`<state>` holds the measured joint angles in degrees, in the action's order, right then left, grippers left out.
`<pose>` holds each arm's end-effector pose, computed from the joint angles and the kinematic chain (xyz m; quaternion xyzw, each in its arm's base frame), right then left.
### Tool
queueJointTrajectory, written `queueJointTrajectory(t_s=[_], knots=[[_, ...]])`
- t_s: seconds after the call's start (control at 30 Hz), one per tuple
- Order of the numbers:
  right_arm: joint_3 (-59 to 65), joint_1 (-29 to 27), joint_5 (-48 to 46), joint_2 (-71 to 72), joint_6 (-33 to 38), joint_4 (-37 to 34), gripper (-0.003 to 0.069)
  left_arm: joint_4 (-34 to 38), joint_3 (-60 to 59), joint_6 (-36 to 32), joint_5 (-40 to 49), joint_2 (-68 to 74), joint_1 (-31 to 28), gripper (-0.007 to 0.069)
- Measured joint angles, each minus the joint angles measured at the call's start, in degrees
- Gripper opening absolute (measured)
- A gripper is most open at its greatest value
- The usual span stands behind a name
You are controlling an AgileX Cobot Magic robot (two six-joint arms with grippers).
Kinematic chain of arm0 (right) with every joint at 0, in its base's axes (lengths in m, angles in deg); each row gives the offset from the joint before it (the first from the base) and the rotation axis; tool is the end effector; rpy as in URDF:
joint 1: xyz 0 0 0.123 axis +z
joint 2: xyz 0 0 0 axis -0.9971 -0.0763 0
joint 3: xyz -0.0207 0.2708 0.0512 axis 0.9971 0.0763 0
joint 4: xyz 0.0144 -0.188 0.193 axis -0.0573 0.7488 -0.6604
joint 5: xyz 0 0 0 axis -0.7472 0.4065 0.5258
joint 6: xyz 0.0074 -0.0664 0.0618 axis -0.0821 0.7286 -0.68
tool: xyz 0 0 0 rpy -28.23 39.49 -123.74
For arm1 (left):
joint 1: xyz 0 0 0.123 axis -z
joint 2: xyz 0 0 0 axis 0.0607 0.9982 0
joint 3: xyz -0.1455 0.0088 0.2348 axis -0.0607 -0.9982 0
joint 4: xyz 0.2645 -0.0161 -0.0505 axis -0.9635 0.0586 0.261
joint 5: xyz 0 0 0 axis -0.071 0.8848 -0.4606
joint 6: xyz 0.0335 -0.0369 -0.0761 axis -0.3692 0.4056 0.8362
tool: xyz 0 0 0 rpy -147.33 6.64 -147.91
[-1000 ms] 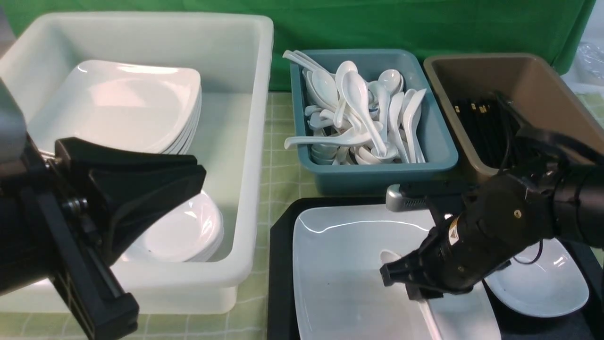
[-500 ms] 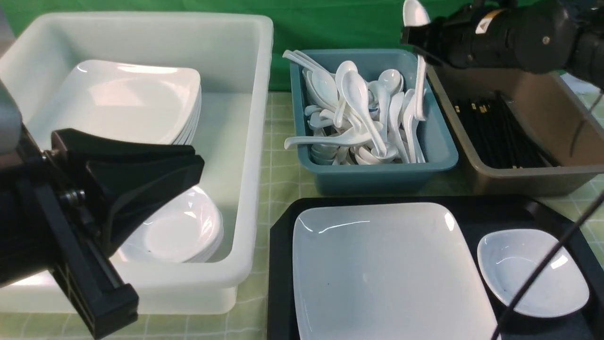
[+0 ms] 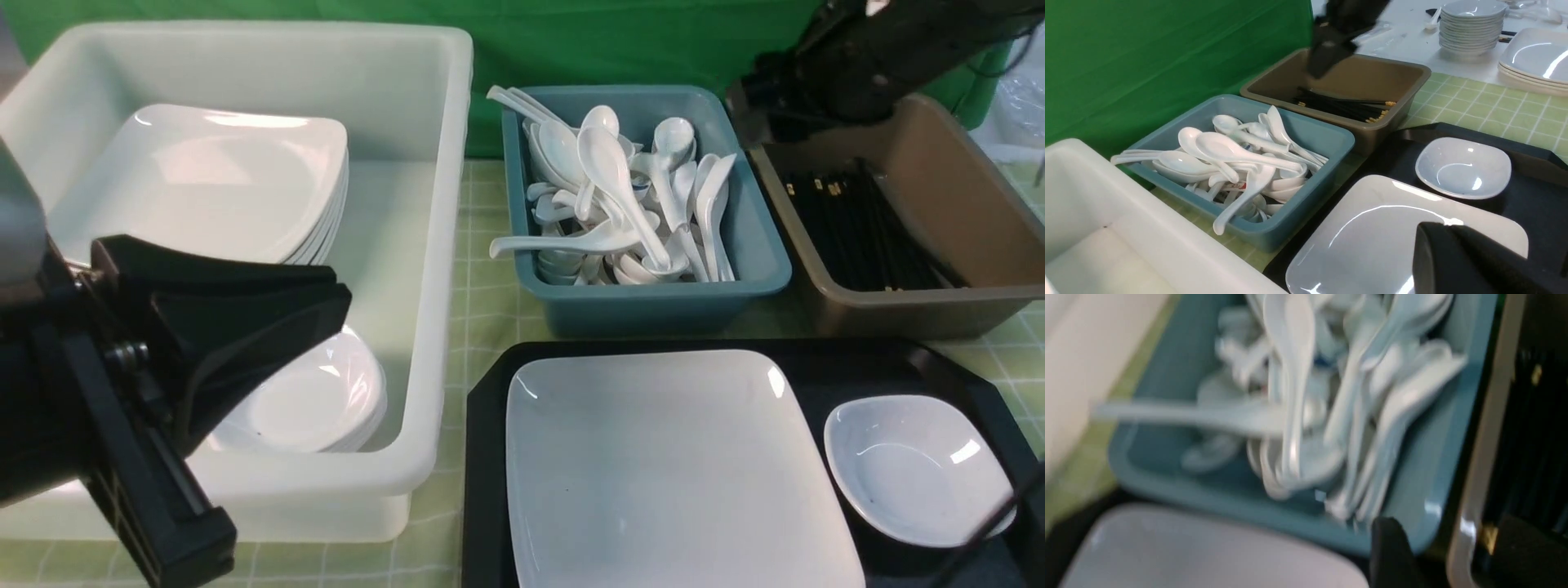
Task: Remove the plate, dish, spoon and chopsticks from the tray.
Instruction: Use the right arm to grab a small plate from the dinner plate
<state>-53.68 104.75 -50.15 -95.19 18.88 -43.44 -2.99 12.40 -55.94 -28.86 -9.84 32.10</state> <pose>0.3832 0.1317 0.3405 -0.1817 0.9163 0.0423 0.3544 0.1264 -0.1104 0.3595 0.3672 0.7029 -0.1945 0.5773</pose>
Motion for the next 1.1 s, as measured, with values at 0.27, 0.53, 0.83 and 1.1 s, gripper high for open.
queueJointTrajectory(t_s=[0.27,0.53,0.83,1.1], knots=[[29.7,3.8,-7.6,13.0,6.0,9.0,0.0326,-0.4,0.0,0.0,0.8,0.0,0.0,0.0022],[50.8,3.8,13.0,12.3,7.8,15.7,0.0435,-0.4,0.0,0.0,0.9,0.0,0.0,0.0022],[51.0,2.1,20.0,6.3,7.6,16.9,0.0435,-0.4,0.0,0.0,0.9,0.0,0.0,0.0022],[50.0,4.3,18.0,8.1,7.6,18.7,0.0192,-0.4,0.0,0.0,1.3,0.0,0.0,0.0022]])
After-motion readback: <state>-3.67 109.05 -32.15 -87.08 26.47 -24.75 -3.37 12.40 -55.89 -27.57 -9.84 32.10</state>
